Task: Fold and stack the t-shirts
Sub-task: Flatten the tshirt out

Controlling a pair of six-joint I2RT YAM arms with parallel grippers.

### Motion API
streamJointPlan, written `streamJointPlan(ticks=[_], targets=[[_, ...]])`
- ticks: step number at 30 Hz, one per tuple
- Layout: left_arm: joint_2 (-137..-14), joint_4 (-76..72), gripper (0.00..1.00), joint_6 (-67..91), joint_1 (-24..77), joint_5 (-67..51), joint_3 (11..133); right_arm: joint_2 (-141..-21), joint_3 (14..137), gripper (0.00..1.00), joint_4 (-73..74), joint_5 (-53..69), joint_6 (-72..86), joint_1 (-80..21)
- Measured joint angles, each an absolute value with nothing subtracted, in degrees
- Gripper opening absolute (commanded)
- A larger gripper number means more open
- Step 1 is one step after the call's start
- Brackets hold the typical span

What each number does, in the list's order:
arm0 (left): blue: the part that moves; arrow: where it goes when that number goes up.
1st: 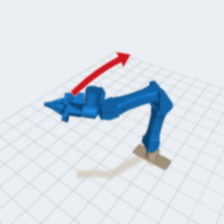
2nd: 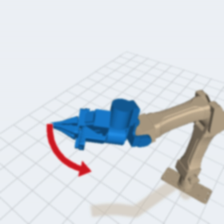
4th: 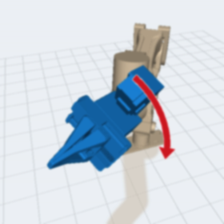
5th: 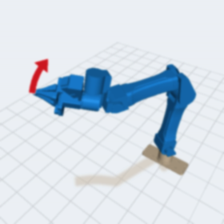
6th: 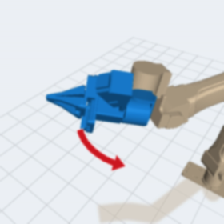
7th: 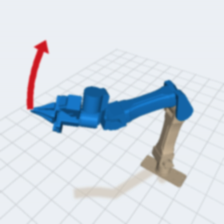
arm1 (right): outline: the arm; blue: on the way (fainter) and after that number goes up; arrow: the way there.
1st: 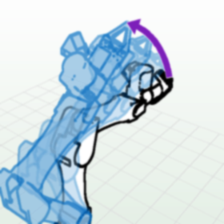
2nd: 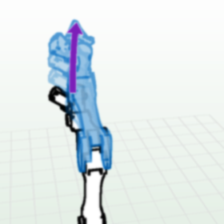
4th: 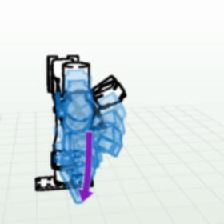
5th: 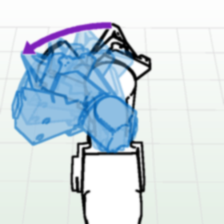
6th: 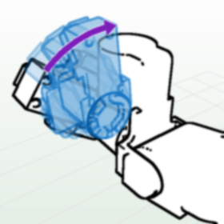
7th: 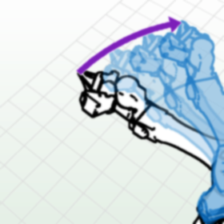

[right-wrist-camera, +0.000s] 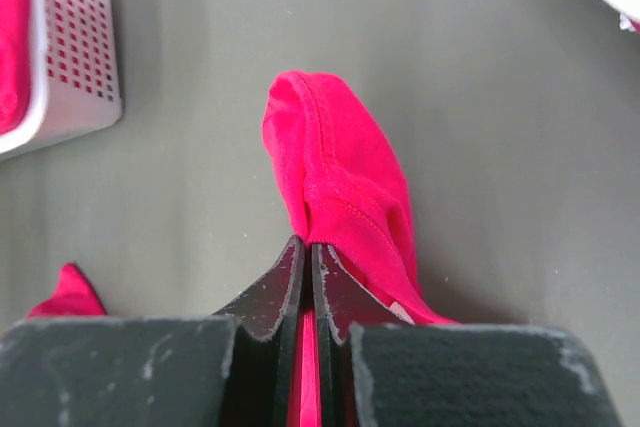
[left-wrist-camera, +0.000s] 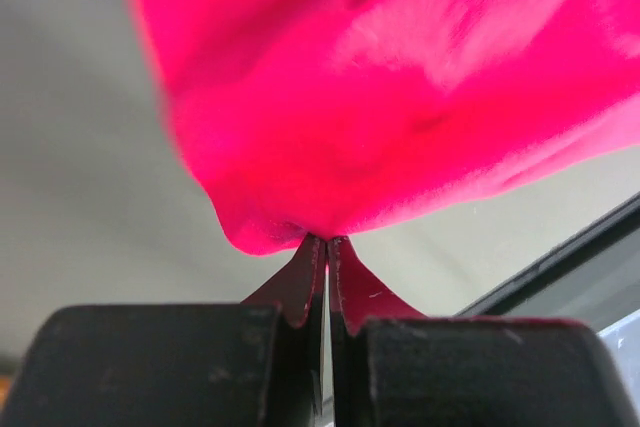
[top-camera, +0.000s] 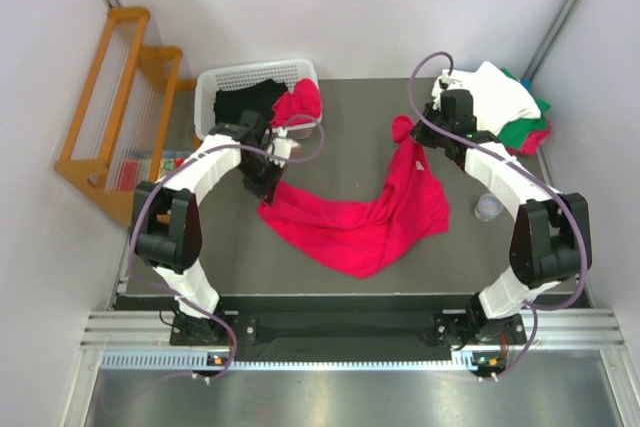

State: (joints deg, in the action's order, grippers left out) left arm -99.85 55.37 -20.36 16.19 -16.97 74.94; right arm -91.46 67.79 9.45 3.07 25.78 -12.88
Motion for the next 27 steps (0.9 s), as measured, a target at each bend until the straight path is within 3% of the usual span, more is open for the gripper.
streamJointPlan(ticks=[8, 15, 27], targets=[[-99.5, 59.6, 0.00, -19.2, 12.3, -17.7, 88.9, -84.7, 67.7, 0.00, 9.8, 4.9, 25.8, -12.9], [-96.2, 66.8, 0.00, -19.0, 12.1, -17.7, 97.4, -67.3, 64.0, 0.00, 8.3, 9.4, 25.7, -12.9], [-66.8, 75.1, 0.00, -20.6, 12.1, -18.4, 102.2, -37.5, 55.5, 0.00, 11.6, 13.6, 24.6, -15.1]])
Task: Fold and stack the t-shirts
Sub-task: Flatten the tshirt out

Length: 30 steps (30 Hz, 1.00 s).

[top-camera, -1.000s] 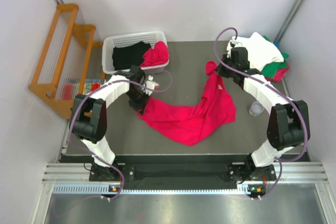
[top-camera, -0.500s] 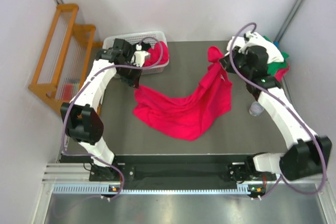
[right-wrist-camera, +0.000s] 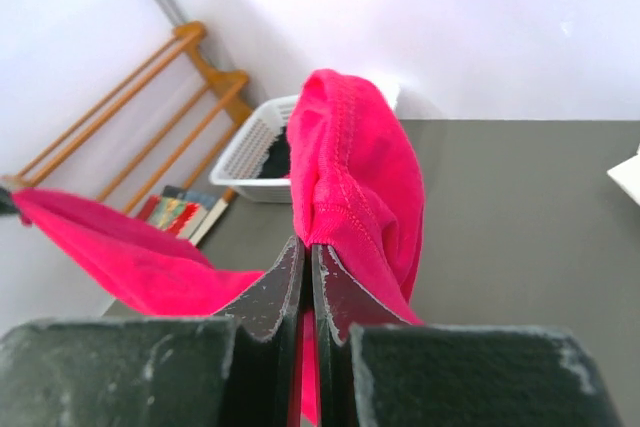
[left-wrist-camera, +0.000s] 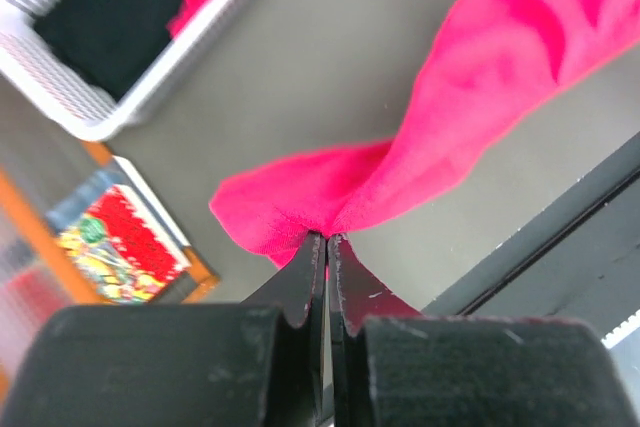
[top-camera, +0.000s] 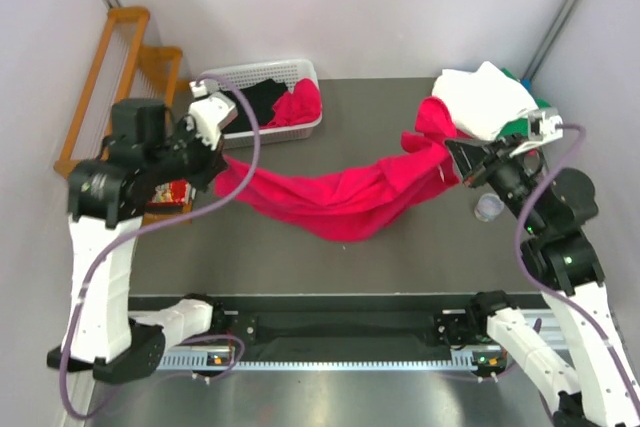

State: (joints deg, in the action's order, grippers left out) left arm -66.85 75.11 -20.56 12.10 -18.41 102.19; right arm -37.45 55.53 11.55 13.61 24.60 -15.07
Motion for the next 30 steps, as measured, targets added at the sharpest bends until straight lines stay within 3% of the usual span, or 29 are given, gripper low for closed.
streamJointPlan(ticks=[9, 16, 24, 30], targets=[[-60.2, 78.1, 0.01, -22.1, 12.1, -22.4, 105.1, -24.1, 59.8, 0.00, 21.4, 11.8, 22.1, -19.6], [-60.2, 77.7, 0.00, -22.6, 12.1, -23.3, 94.9, -23.6, 60.8, 0.00, 19.0, 8.2, 20.6, -20.1], [-67.3, 70.9, 0.00, -23.6, 12.1, -19.7, 73.2, -41.9, 47.2, 0.00, 14.0, 4.7, 24.2, -20.1], [-78.5, 61.2, 0.00, -23.9, 12.1, -13.4, 66.7, -56.6, 44.0, 0.00, 9.2, 2.6, 25.5, -19.3]])
